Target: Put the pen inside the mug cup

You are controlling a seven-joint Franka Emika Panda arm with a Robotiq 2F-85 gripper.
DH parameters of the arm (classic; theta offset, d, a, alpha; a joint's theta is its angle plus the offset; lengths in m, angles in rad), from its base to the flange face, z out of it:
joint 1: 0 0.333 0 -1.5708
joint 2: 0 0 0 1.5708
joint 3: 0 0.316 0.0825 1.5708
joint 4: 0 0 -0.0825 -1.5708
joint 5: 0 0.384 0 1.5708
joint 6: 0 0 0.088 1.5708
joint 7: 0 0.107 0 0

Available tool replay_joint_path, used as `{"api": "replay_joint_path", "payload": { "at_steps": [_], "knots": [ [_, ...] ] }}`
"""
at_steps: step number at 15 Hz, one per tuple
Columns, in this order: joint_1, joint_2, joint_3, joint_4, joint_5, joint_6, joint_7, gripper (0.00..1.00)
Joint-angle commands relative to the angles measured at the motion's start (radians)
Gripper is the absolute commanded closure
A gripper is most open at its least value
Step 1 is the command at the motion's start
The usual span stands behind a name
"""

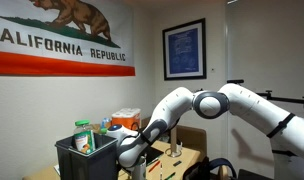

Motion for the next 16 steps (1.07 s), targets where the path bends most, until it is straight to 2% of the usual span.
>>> {"api": "replay_joint_path", "payload": {
  "at_steps": [1,6,16],
  "knots": [
    [0.000,-0.054,-0.045,-0.010,-0.029,-0.042,0.039,0.93],
    [-0.032,-0.141,-0.065,-0.030,-0.018,-0.080,0.033,0.93],
    [-0.092,-0.341,0.020,-0.085,0.070,-0.285,0.019,0.93]
  ]
}}
